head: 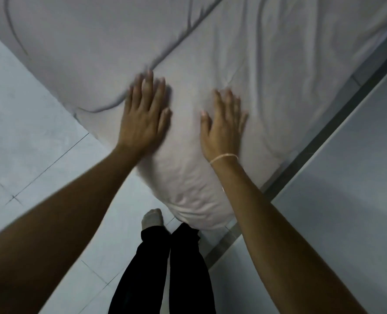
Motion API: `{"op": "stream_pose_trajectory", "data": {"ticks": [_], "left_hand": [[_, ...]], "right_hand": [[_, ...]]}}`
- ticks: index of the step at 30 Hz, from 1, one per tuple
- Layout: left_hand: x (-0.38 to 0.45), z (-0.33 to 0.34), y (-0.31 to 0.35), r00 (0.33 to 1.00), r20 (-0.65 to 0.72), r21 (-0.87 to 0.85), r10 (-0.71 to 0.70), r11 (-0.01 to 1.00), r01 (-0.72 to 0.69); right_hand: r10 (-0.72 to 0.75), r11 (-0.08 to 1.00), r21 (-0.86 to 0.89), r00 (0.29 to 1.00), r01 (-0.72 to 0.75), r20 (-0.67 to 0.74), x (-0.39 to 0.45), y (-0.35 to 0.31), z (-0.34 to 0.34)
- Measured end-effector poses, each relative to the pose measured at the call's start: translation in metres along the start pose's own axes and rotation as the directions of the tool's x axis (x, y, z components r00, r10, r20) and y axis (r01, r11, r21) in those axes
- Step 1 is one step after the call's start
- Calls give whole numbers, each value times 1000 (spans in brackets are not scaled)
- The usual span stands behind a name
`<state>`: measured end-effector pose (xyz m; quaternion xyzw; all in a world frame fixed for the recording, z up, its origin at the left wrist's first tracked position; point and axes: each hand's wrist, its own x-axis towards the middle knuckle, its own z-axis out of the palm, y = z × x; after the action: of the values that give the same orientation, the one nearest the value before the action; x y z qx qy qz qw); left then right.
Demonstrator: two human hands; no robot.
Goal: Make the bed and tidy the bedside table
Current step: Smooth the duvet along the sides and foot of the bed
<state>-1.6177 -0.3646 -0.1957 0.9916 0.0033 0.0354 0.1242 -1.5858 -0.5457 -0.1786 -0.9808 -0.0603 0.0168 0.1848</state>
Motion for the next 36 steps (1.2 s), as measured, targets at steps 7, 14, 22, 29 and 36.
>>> {"op": "stream_pose_trajectory", "data": {"ticks": [7,14,22,29,36], "left_hand": [[3,16,6,995,99,74,-12,997,4],[-44,24,36,996,68,58,65,996,-69],[-138,37,89,847,188,-26,497,865,-502],[-102,14,62,927,75,-111,368,927,-359],[-43,22,28,993,86,39,84,995,-87]], "right_hand": [[109,981,-165,994,-102,29,-11,76,-1],[222,974,-71,972,-217,73,-57,138,-18],[629,770,162,777,-617,-35,-80,124,-19],[335,933,212,917,-291,-215,-43,53,-20],[76,988,-139,997,-73,15,-39,49,5]]}}
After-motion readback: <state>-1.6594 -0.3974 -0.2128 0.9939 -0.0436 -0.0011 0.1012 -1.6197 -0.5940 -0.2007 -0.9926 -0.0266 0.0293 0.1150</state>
